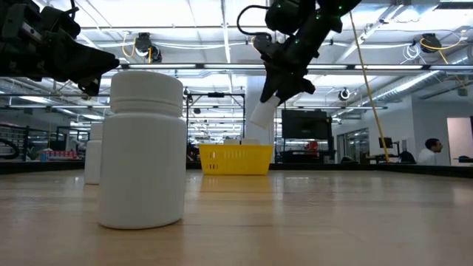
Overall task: Pick and place pill bottles into a basket
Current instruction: Put the bottom right white pill bottle into the yellow basket
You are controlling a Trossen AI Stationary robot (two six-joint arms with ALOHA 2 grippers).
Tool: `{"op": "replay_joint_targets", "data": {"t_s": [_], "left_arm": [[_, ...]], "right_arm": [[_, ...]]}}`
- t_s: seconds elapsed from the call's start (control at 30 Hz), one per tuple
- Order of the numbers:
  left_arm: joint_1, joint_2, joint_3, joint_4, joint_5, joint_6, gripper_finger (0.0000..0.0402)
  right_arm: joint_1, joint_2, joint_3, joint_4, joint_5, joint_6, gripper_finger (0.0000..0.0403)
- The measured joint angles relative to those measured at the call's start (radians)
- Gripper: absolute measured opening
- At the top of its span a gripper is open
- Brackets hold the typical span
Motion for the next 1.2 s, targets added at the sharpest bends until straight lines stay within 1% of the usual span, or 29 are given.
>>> {"op": "replay_joint_targets", "data": {"t_s": [0.13,0.23,0.3,0.43,0.57,0.73,0.83,1.03,1.1,1.2], "left_arm": [[0.000,0.000,0.000,0.000,0.000,0.000,0.0065],[0.000,0.000,0.000,0.000,0.000,0.000,0.0065],[0.000,0.000,0.000,0.000,0.000,0.000,0.0065],[0.000,0.000,0.000,0.000,0.000,0.000,0.0065],[0.000,0.000,0.000,0.000,0.000,0.000,0.0065],[0.000,0.000,0.000,0.001,0.000,0.000,0.0065],[0.000,0.000,0.000,0.000,0.000,0.000,0.0065],[0.000,0.000,0.000,0.000,0.000,0.000,0.0065],[0.000,0.000,0.000,-0.001,0.000,0.000,0.0065],[0.000,0.000,0.000,-0.002,0.000,0.000,0.0065]], "right_arm": [[-0.056,0.000,0.000,0.047,-0.047,-0.023,0.0149],[-0.088,0.000,0.000,0.085,-0.054,-0.030,0.0149],[-0.107,0.000,0.000,0.105,-0.079,-0.043,0.0149],[-0.125,0.016,0.012,0.127,-0.109,-0.073,0.0149],[-0.135,0.069,0.065,0.072,-0.154,-0.092,0.0149],[-0.136,0.162,0.191,-0.025,-0.152,-0.168,0.0149],[-0.141,0.219,0.287,-0.113,-0.129,-0.217,0.0149],[-0.150,0.346,0.476,-0.337,-0.127,-0.317,0.0149],[-0.147,0.380,0.512,-0.398,-0.128,-0.334,0.0149],[-0.136,0.398,0.520,-0.424,-0.130,-0.339,0.0149]]}}
